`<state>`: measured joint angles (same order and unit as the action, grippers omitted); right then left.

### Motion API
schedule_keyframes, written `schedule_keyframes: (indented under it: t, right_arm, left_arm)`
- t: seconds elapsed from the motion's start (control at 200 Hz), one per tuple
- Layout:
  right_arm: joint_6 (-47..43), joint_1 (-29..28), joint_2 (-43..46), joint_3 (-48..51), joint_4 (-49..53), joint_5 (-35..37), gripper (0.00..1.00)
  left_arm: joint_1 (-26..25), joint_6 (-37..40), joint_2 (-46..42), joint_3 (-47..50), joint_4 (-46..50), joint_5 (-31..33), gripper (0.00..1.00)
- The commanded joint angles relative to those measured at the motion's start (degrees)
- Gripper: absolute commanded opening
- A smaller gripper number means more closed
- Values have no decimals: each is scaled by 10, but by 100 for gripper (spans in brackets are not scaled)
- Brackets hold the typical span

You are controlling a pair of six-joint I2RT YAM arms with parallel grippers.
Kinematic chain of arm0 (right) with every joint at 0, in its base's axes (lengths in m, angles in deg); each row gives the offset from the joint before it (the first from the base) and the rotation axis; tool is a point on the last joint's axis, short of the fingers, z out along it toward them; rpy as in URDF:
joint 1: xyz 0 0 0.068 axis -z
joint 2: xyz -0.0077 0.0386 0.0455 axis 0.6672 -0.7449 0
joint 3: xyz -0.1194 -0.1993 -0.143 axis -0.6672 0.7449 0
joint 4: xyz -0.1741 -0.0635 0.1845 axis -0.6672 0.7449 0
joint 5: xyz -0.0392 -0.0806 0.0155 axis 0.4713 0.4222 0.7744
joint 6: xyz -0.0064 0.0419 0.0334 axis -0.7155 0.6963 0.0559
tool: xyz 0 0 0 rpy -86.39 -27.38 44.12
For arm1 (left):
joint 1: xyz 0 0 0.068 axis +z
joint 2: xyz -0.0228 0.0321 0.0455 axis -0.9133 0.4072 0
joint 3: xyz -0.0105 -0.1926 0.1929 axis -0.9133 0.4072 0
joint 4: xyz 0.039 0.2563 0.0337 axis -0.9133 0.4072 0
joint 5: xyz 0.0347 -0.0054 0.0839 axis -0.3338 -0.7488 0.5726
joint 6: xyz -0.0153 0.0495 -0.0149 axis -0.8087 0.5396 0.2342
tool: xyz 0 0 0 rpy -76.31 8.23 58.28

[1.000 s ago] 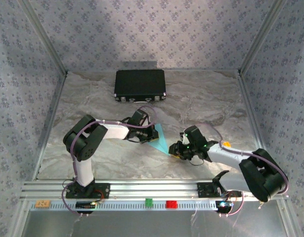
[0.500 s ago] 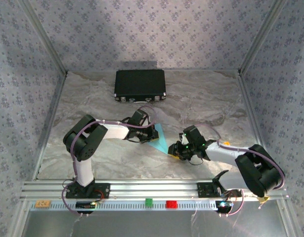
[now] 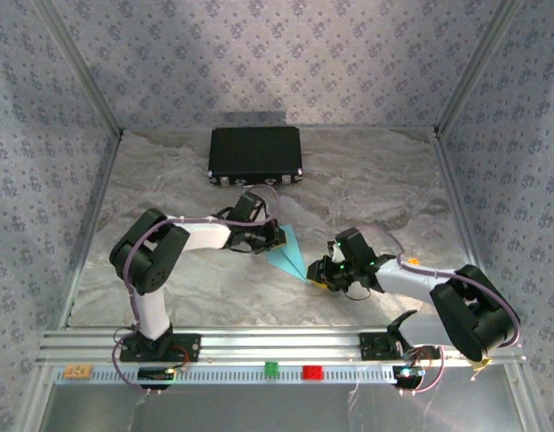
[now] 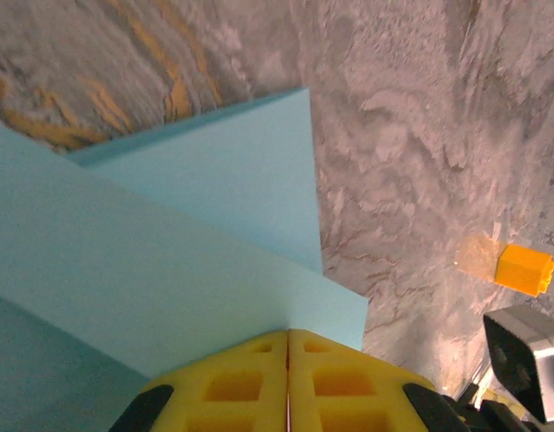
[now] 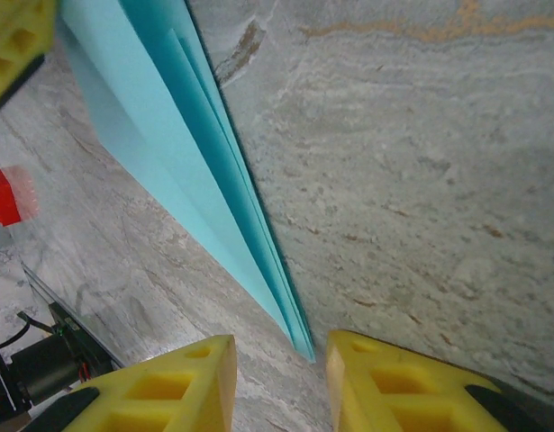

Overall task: Fold a paper plane with a square sheet of paper (pick it up from the middle)
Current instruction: Fourth fold the wing at the center of the table.

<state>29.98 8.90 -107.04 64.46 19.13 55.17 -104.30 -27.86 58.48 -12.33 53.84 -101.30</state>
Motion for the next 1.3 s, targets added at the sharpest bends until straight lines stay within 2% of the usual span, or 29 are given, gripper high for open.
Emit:
schedule_keyframes:
  t: [0.0,0.18,0.515,1.294]
  right_arm:
    - [8,3,10,2,14,-2,33]
    - [10,4,11,2,18,-10,35]
    - [12,5,14,0,15,-23,37]
    - [27,2,-32,1,-40,-46,36]
  left_arm:
    - [9,12,-8,-14,11,-14,8]
    - [15,15,14,-22,4,-27,8]
    - [16,17,44,4,1,-14,8]
    - [17,13,41,14,-2,-12,7]
